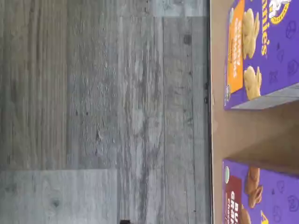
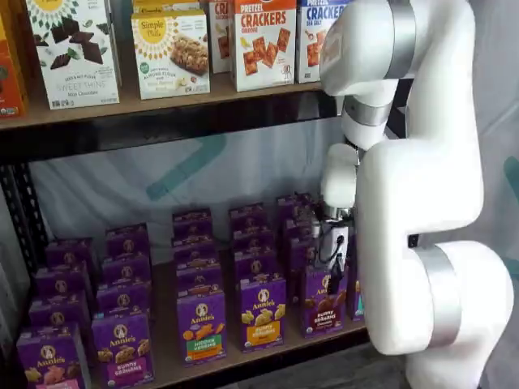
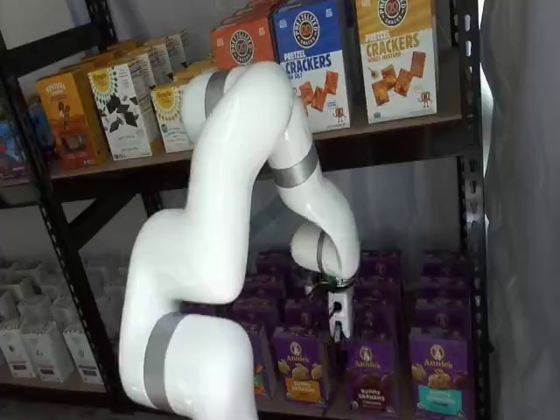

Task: Pick up the purple box with a brown patch in the center, on the bottom shelf, the fifth box from the left

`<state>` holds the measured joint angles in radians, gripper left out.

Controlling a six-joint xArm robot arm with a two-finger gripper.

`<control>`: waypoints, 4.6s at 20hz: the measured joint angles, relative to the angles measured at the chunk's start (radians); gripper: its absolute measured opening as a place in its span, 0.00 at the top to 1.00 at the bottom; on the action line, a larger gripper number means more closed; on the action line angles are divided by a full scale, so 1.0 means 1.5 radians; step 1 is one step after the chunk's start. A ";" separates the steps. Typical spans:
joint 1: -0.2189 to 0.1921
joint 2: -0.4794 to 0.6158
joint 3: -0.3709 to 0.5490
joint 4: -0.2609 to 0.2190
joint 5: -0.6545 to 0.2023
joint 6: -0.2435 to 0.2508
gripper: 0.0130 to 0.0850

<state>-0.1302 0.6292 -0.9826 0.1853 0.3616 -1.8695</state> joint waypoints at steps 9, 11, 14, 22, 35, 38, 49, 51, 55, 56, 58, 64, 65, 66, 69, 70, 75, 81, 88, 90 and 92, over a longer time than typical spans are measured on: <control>0.009 0.053 -0.063 0.088 -0.001 -0.073 0.00; 0.012 0.061 -0.072 0.121 -0.016 -0.100 0.00; 0.013 0.079 -0.092 0.129 -0.030 -0.106 0.00; 0.007 0.128 -0.153 0.099 -0.035 -0.083 0.00; -0.012 0.200 -0.226 -0.124 -0.016 0.104 0.00; -0.015 0.208 -0.232 -0.134 -0.017 0.110 0.00; -0.013 0.220 -0.226 -0.117 -0.052 0.095 0.00; -0.013 0.221 -0.226 -0.117 -0.051 0.096 0.06; -0.013 0.221 -0.225 -0.112 -0.053 0.090 0.22; -0.013 0.221 -0.225 -0.112 -0.053 0.090 0.22; -0.013 0.221 -0.225 -0.113 -0.053 0.091 0.28; -0.013 0.222 -0.228 -0.118 -0.050 0.096 0.28; -0.013 0.222 -0.228 -0.119 -0.050 0.097 0.28; -0.013 0.222 -0.228 -0.120 -0.050 0.098 0.28; -0.013 0.222 -0.228 -0.122 -0.050 0.100 0.39; -0.013 0.222 -0.228 -0.121 -0.051 0.099 0.44; -0.013 0.221 -0.226 -0.126 -0.052 0.104 0.50; -0.014 0.217 -0.221 -0.131 -0.053 0.107 0.61; -0.015 0.211 -0.213 -0.117 -0.055 0.093 0.67; -0.014 0.209 -0.211 -0.109 -0.054 0.086 0.67; -0.014 0.208 -0.210 -0.108 -0.053 0.086 0.67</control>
<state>-0.1506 0.9409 -1.2973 0.0237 0.2824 -1.7405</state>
